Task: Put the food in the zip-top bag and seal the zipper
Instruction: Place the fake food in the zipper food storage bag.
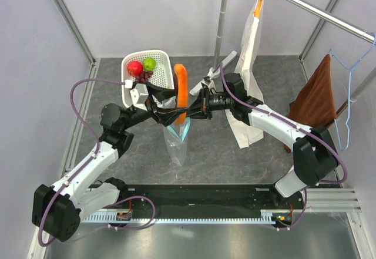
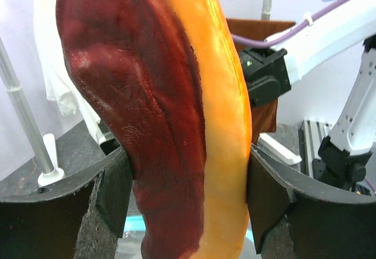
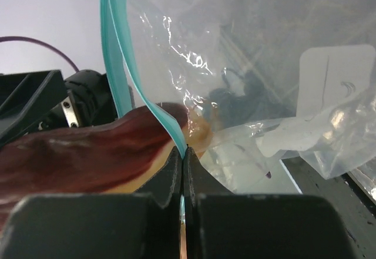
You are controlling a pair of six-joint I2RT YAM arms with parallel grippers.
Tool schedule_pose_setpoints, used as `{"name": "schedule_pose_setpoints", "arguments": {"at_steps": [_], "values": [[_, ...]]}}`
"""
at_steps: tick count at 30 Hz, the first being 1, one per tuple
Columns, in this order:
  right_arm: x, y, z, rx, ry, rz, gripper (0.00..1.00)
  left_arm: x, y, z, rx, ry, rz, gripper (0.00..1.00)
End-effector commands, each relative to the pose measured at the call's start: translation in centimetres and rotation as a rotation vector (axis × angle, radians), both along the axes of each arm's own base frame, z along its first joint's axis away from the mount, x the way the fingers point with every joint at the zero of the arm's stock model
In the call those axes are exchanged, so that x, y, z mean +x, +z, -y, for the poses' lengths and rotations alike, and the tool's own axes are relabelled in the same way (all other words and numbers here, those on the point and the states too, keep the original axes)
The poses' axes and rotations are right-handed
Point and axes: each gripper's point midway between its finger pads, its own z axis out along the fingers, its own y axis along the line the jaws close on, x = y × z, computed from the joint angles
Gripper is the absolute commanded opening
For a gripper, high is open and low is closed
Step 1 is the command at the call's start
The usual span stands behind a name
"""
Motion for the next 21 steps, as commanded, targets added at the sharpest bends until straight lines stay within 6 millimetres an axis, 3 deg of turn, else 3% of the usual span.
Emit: {"name": "schedule_pose_setpoints", "arguments": {"at_steps": [1, 9, 14, 17, 19, 21], "values": [[-1.0, 0.4, 0.4, 0.067, 0.086, 0.052, 0.0, -1.0, 0.7, -0.3, -0.004, 0.002, 0.161, 0.46], [-0.6, 1.5, 0.4, 0.125, 0.083, 0.092, 0.0, -2.1, -2.4, -0.7, 0.055, -0.009, 0.072, 0.52], [-0.4, 2.4, 0.3, 0.154, 0.082, 0.114, 0.0, -2.7, -2.4, -1.0, 0.002, -0.015, -0.08, 0.53], [-0.6, 2.8, 0.4, 0.163, 0.088, 0.125, 0.0, -2.0, -2.6, -1.2, 0.005, 0.019, -0.119, 0.54], [-0.8, 3.0, 0.4, 0.165, 0.092, 0.137, 0.0, -1.5, -3.3, -1.2, 0.019, 0.04, -0.183, 0.57], [-0.8, 3.4, 0.5, 0.17, 0.091, 0.155, 0.0, -1.4, -2.8, -1.3, 0.02, 0.044, -0.233, 0.62]]}}
